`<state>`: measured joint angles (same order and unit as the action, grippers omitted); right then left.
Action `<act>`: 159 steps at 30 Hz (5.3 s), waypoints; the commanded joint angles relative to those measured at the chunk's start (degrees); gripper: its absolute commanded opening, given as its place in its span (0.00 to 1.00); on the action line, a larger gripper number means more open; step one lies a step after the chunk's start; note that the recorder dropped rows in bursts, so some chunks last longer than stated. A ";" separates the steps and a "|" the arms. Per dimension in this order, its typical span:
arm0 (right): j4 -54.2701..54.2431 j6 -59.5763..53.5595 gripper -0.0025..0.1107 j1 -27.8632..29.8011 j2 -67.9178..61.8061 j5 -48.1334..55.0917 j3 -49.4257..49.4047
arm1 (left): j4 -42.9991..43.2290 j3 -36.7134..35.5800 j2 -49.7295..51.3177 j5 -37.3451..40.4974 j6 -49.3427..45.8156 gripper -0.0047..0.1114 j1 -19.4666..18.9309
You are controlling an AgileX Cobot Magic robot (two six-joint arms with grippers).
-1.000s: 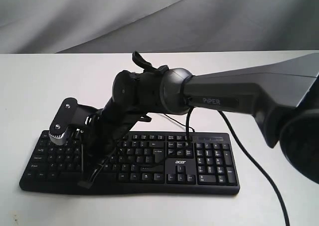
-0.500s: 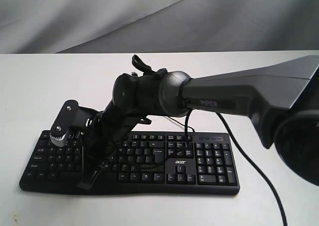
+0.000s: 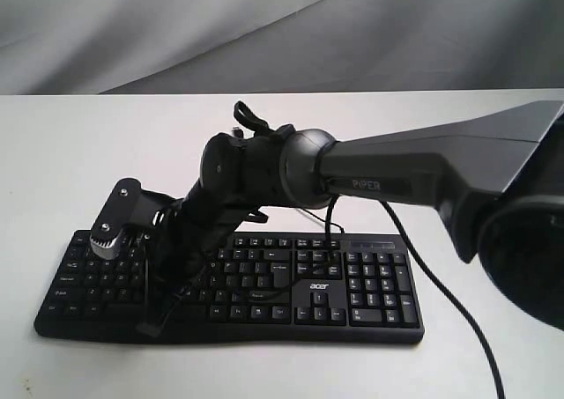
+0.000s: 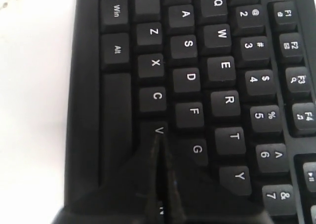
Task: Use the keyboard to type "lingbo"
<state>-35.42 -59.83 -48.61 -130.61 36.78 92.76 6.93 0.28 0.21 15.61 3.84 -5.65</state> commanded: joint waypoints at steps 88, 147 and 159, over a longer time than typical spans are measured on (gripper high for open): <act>23.45 36.75 0.02 10.31 53.47 -6.11 -4.99 | -0.21 -0.28 -0.21 -0.39 0.12 0.04 -0.06; 38.15 59.83 0.02 48.61 130.61 -17.23 -92.76 | -0.21 -0.28 -0.21 -0.39 0.12 0.04 -0.06; 38.15 59.83 0.02 48.61 130.61 -17.23 -92.76 | -0.21 -0.28 -0.21 -0.39 0.12 0.04 -0.06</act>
<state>2.89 0.00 0.00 -0.22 19.63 0.23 6.93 0.28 0.21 15.61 3.84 -5.65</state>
